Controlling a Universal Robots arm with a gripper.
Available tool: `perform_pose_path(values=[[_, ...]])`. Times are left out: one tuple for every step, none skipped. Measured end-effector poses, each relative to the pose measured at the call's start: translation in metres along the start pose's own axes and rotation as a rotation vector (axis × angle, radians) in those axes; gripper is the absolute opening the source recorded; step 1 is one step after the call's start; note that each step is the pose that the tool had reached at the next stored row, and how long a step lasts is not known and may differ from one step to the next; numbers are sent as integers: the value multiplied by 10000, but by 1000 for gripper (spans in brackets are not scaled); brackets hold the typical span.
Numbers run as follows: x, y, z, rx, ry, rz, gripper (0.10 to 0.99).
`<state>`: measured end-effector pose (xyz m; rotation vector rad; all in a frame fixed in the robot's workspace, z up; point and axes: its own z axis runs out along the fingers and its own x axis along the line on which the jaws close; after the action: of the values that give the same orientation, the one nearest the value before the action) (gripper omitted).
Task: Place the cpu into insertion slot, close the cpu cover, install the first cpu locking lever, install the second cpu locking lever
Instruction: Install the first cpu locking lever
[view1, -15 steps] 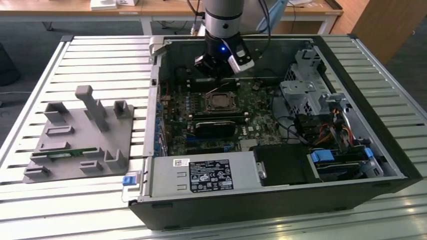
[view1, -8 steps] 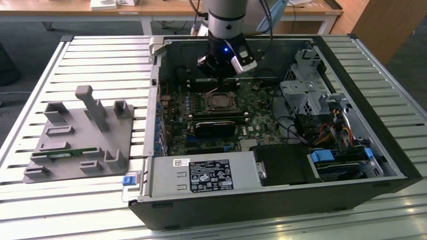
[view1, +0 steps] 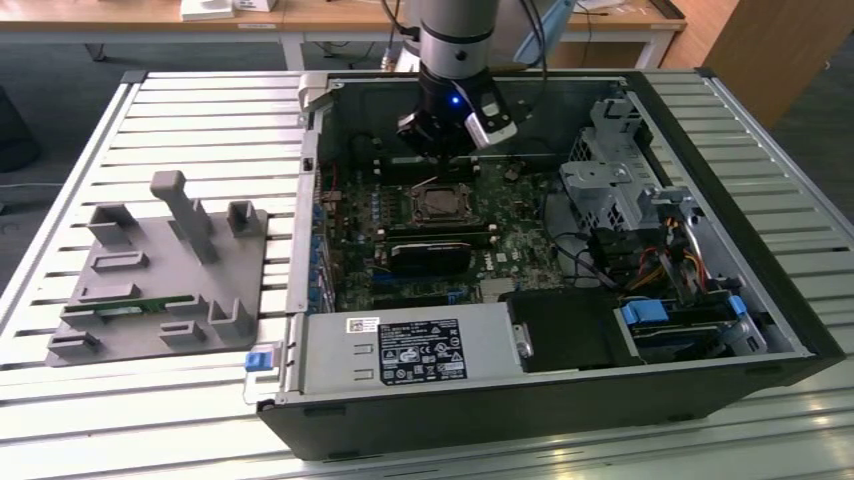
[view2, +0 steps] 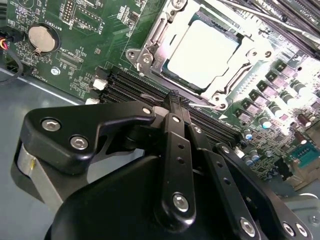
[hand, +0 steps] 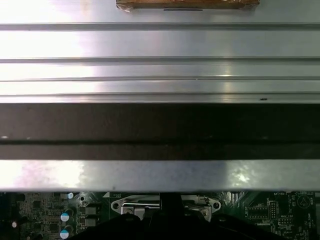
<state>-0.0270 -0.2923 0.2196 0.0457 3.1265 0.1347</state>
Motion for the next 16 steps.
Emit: perform_pose_path(values=[[-4, 1, 3, 0, 0, -1, 106], [-9, 2, 6, 0, 0, 0, 106], [-14, 3, 9, 0, 0, 0, 106], [-18, 5, 12, 0, 0, 0, 106], [-22, 5, 15, 0, 0, 0, 106], [-27, 6, 19, -1, 0, 0, 106], [-32, 6, 24, -2, -1, 0, 106], [-38, 6, 29, -2, -1, 0, 106], [-44, 6, 34, 0, 0, 0, 106], [-50, 6, 41, -1, 0, 0, 106], [-55, 6, 46, 0, 0, -1, 106], [-60, 6, 54, -1, 0, 0, 106], [-65, 6, 62, 0, 0, 0, 106], [-70, 5, 71, 0, 0, 0, 106], [-76, 5, 80, -1, 0, 0, 106], [-82, 4, 89, 0, 0, 0, 106]])
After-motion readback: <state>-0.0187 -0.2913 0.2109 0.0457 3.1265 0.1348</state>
